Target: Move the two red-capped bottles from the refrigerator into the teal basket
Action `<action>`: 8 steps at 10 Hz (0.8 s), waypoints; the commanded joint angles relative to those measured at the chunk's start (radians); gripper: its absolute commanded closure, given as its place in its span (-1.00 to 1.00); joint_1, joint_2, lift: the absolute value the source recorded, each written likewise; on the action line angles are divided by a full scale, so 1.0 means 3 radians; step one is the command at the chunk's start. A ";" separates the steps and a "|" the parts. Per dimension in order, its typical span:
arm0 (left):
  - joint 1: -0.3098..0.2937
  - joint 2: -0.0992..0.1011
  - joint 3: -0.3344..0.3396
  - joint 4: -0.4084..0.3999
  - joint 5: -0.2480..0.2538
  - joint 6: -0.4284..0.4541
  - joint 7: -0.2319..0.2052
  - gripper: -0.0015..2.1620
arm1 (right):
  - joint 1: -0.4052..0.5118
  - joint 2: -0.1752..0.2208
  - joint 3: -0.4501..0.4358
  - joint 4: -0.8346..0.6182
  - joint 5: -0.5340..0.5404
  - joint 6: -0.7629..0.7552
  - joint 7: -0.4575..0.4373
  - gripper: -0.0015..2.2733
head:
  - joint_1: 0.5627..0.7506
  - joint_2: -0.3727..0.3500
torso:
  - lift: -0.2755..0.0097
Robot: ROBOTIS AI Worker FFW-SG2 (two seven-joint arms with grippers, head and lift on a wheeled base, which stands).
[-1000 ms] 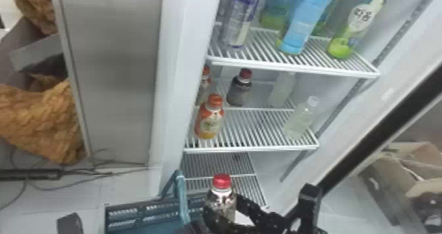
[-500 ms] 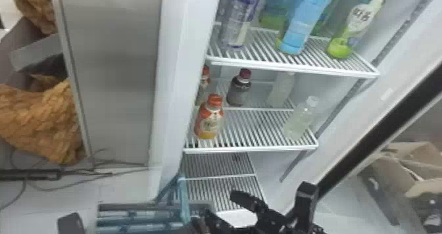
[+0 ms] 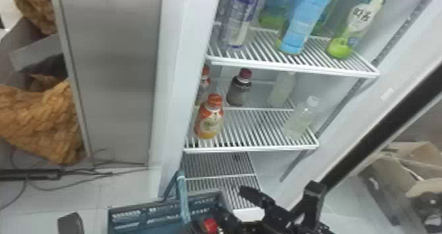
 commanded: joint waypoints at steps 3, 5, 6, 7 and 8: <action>0.0000 0.0000 -0.0007 0.0000 0.0006 -0.0002 0.0000 0.06 | -0.0140 0.0083 -0.0202 0.0147 -0.0019 -0.0428 -0.0020 -0.89 | 0.41 -0.94 | -0.67; 0.0000 0.0000 -0.0007 0.0000 0.0006 -0.0002 0.0000 0.06 | -0.0255 0.0124 -0.0236 0.0336 -0.0052 -0.0854 -0.0056 -0.89 | 0.41 -0.94 | -0.67; 0.0000 0.0000 -0.0007 0.0000 0.0006 -0.0002 0.0000 0.06 | -0.0353 0.0149 -0.0242 0.0507 -0.0119 -0.1025 -0.0087 -0.89 | 0.41 -0.94 | -0.67; 0.0000 0.0000 -0.0007 0.0000 0.0006 -0.0002 0.0000 0.06 | -0.0443 0.0170 -0.0236 0.0663 -0.0179 -0.1205 -0.0107 -0.89 | 0.41 -0.94 | -0.67; 0.0000 0.0000 -0.0014 0.0000 0.0006 -0.0002 0.0000 0.06 | -0.0517 0.0190 -0.0236 0.0794 -0.0205 -0.1418 -0.0133 -0.89 | 0.41 -0.94 | -0.67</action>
